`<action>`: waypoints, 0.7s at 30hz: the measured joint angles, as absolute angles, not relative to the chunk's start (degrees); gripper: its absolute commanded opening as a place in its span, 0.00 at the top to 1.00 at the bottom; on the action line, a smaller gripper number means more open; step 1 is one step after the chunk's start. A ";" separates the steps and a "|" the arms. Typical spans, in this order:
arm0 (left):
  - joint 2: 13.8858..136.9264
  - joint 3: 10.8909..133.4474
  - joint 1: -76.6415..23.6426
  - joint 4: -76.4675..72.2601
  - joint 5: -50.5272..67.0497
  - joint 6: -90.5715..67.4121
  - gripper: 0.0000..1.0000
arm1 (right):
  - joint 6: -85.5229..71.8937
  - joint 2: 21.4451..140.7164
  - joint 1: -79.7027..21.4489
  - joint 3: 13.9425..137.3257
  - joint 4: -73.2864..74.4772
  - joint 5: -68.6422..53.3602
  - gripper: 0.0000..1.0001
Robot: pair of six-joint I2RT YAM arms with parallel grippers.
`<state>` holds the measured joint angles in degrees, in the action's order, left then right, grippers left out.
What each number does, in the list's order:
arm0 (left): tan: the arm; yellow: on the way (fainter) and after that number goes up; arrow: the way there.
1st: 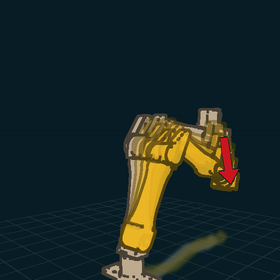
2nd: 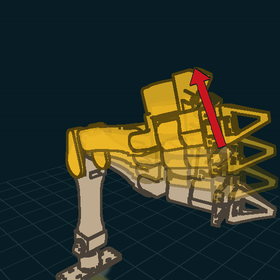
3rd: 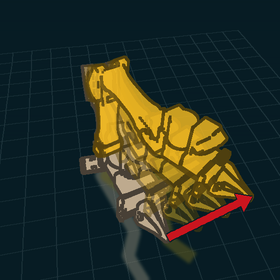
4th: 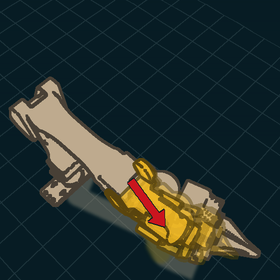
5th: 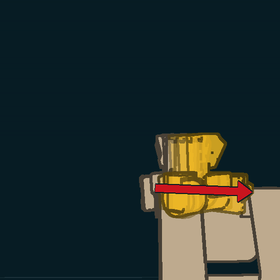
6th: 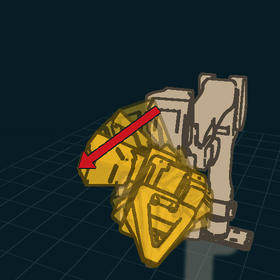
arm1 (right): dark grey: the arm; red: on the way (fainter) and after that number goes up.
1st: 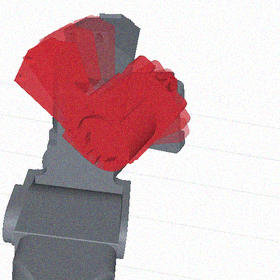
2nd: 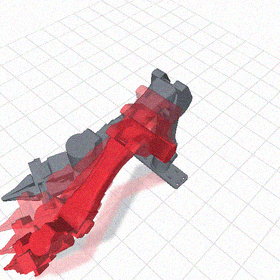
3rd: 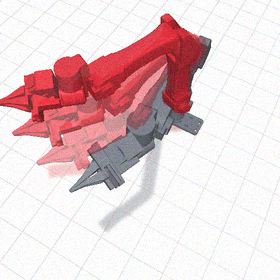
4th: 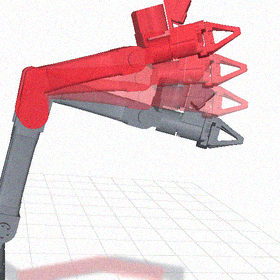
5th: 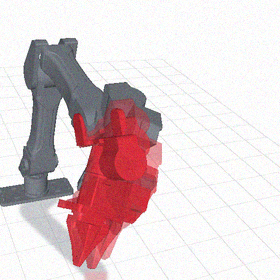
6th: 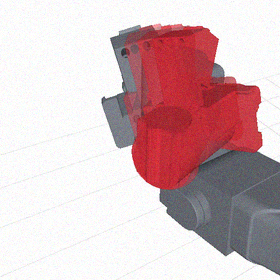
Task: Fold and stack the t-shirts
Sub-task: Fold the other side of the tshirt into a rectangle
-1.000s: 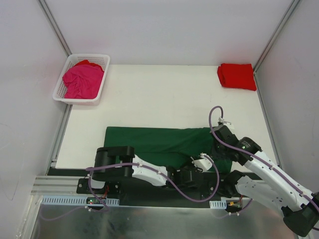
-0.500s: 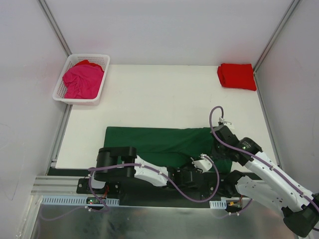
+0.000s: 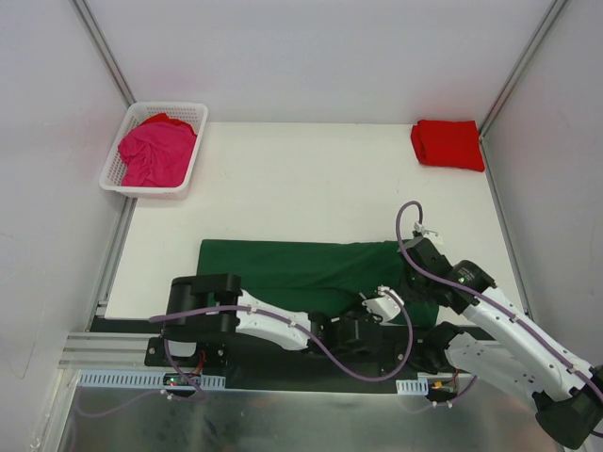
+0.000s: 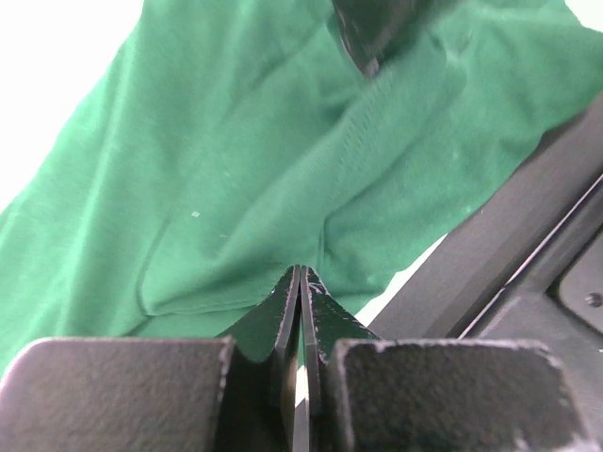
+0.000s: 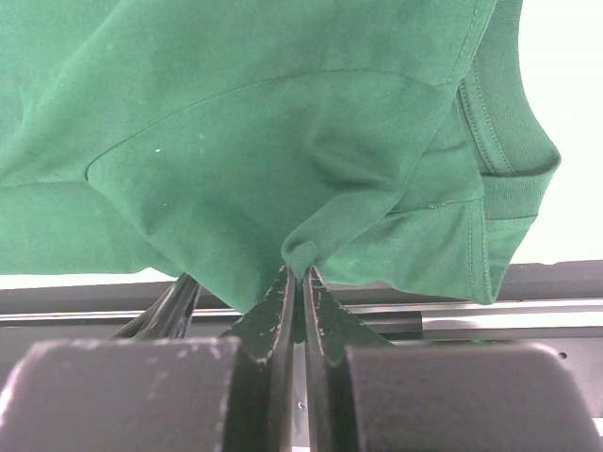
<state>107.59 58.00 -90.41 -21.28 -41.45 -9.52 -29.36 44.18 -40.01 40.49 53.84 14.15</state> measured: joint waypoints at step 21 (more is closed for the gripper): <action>110.17 57.58 -90.41 -22.11 -42.68 -9.52 0.50 | -29.34 44.21 -40.01 40.47 53.82 14.13 0.95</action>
